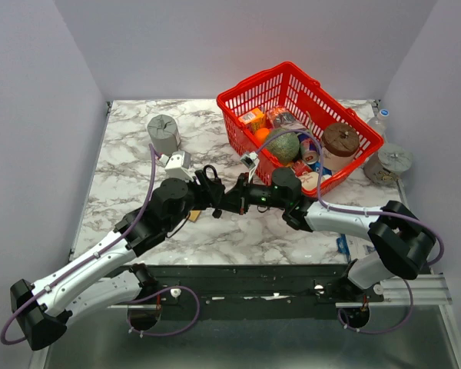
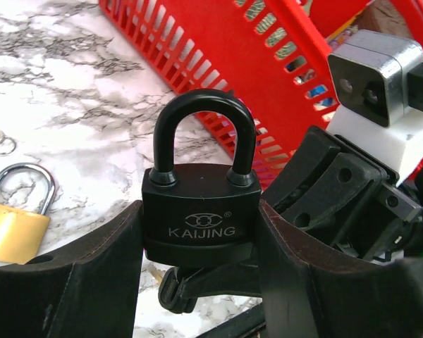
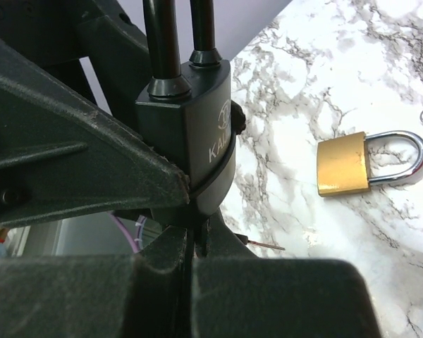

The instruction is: Unlock with the key

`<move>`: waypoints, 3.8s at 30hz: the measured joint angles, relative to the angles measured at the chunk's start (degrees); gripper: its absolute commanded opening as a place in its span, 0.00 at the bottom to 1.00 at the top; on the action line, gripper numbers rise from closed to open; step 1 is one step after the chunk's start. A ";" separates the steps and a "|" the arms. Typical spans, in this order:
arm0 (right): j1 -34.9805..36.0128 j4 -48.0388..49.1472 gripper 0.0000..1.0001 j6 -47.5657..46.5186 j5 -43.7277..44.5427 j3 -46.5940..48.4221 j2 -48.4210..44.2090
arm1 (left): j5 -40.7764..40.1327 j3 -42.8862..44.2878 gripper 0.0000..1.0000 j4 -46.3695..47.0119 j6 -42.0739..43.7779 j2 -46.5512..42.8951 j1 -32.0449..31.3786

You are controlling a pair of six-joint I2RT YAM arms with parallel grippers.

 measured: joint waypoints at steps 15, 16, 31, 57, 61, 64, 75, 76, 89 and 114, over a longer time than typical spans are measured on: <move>-0.90 -0.57 0.01 -2.34 -6.03 -0.07 -1.86 | 6.10 -2.60 0.00 1.88 2.78 -5.46 0.07; -0.96 -0.57 0.01 -2.32 -6.34 -0.07 -1.86 | 6.32 -2.67 0.00 1.90 2.89 -5.57 0.07; -1.27 4.96 0.01 3.26 -8.76 -1.46 -1.92 | 9.20 -5.88 0.00 5.31 4.46 -9.86 0.07; -2.73 6.05 0.01 -2.08 -0.07 -2.60 -4.66 | 10.27 -3.41 0.90 5.25 2.75 -2.36 -2.49; -2.73 6.60 0.01 -2.51 0.83 -2.60 -4.66 | 9.90 -3.41 0.97 5.25 2.19 -1.73 -2.49; -2.73 6.60 0.01 -2.91 1.22 -2.64 -4.66 | 9.27 -3.30 0.98 5.25 2.08 -1.60 -2.49; -2.73 6.58 0.01 -3.61 2.16 -2.69 -4.66 | 2.16 2.67 0.99 3.65 6.40 -1.92 -2.49; -2.73 6.58 0.01 -3.61 2.16 -2.69 -4.66 | 1.66 3.58 0.99 3.28 6.95 -1.95 -2.49; -2.73 6.25 0.01 -5.07 3.48 -3.04 -4.66 | -5.22 13.79 0.95 -3.04 8.94 10.01 -2.49; -2.99 6.54 0.01 -1.81 5.14 -4.48 -4.68 | -5.25 13.84 0.00 -3.74 6.99 13.90 -2.69</move>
